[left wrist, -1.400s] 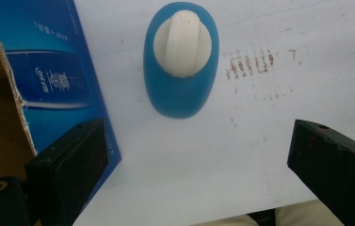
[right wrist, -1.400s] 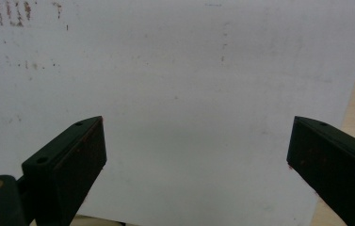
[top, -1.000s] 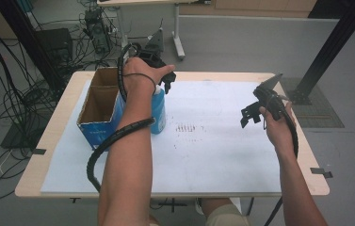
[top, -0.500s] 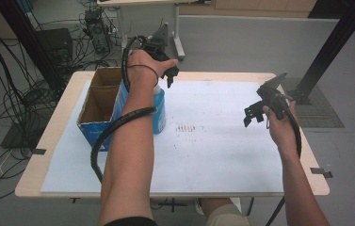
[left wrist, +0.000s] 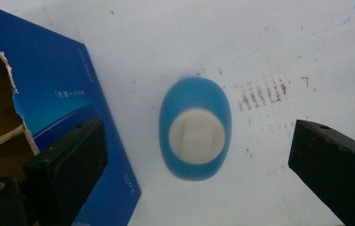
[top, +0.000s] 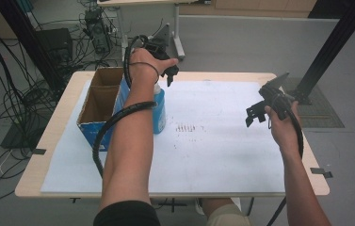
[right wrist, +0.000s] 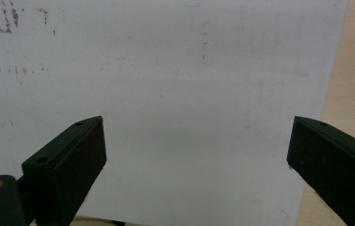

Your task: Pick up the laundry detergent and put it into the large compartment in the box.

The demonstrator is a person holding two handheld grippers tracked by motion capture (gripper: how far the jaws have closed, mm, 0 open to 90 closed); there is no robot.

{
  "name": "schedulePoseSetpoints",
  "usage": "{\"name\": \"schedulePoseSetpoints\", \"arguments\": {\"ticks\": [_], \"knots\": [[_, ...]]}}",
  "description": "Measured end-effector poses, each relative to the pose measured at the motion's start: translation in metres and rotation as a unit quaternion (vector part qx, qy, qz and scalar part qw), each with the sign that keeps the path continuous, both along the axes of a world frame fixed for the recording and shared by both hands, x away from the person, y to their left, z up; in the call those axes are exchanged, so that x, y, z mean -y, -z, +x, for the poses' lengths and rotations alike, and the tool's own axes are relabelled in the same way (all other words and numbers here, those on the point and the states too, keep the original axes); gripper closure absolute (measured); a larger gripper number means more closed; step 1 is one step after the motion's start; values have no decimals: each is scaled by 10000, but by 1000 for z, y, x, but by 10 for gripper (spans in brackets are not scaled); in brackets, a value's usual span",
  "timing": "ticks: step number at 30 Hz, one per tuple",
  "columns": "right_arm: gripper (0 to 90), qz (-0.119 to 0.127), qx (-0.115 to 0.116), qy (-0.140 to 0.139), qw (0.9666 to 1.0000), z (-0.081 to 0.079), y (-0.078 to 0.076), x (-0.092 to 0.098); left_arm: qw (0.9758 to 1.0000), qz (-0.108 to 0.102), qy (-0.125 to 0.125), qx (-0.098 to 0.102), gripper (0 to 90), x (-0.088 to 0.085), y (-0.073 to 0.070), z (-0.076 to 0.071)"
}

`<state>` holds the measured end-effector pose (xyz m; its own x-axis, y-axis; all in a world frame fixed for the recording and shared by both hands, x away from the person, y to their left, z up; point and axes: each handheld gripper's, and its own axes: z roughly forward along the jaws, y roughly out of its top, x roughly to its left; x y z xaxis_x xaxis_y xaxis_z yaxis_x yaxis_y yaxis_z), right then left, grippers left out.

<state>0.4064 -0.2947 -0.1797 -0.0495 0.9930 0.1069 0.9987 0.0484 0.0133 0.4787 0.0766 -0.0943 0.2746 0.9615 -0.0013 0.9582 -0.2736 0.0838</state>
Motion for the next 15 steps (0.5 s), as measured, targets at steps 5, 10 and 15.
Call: {"name": "schedulePoseSetpoints", "arguments": {"ticks": [5, 10, 15], "knots": [[53, -10, 11, -29, 10000, 0, 0, -3, 10000, -44, -33, -2, 59, -1, 2, 3], [53, -22, -8, -31, 10000, 1, 0, -4, 10000, -72, -20, -43, 60, -2, 7, 6], [54, -37, -4, -22, 10000, 0, 1, -3, 9999, -82, -34, -120, 62, -2, 17, 10]]}}
